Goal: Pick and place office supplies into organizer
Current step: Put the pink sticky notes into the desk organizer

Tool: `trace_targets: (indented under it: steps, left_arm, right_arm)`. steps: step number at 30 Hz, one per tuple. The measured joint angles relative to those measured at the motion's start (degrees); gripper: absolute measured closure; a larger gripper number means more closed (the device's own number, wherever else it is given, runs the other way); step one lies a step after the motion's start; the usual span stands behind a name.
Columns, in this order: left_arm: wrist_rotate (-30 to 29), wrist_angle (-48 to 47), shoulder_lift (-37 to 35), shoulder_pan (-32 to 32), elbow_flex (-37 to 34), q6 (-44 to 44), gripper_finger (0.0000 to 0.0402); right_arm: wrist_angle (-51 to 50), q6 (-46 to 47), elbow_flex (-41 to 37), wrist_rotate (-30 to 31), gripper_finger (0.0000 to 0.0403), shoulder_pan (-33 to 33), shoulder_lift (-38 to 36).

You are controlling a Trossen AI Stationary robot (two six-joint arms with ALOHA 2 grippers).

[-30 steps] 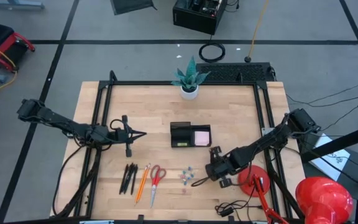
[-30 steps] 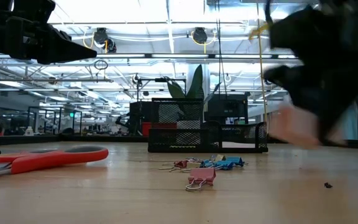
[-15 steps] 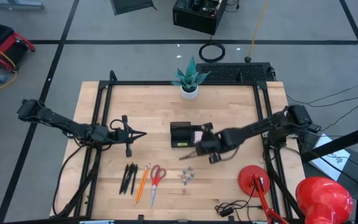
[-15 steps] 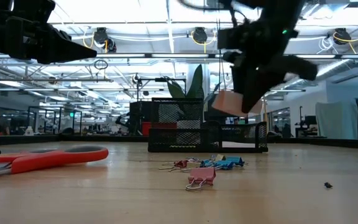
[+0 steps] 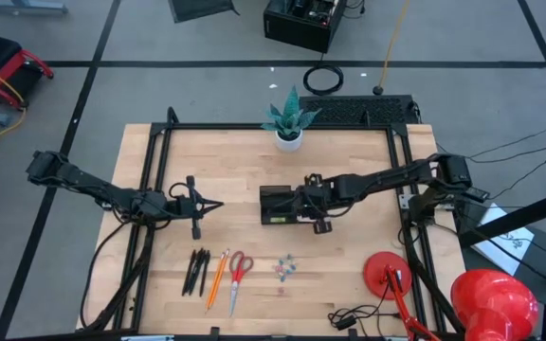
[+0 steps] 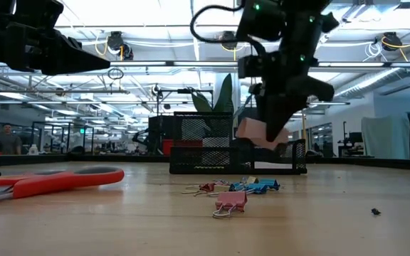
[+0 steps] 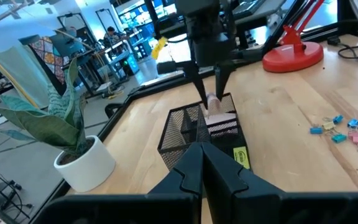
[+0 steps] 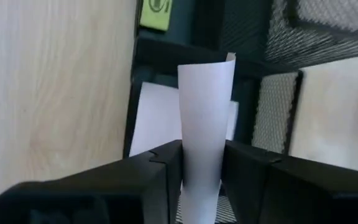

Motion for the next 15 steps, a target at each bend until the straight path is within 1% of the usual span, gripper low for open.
trace_targets:
  steps: [4, 6, 8, 15]
  left_arm:
    - [0.0, 0.0, 0.0, 0.0, 0.0, -0.2, 0.0387]
    - [0.0, 0.0, 0.0, 0.0, 0.0, -0.2, 0.0387]
    - [0.0, 0.0, 0.0, 0.0, 0.0, -0.2, 0.0387]
    - [0.0, 0.0, 0.0, 0.0, 0.0, -0.2, 0.0387]
  right_arm:
    - [1.7, -0.2, -3.0, -3.5, 0.0313, -0.2, 0.0]
    - [1.9, 0.6, -3.9, -3.8, 0.0305, -0.2, 0.0]
    - [1.9, 2.0, -4.5, -3.9, 0.0289, -0.3, 0.0]
    - [4.2, 3.0, -4.7, -3.8, 0.0211, -0.3, 0.0]
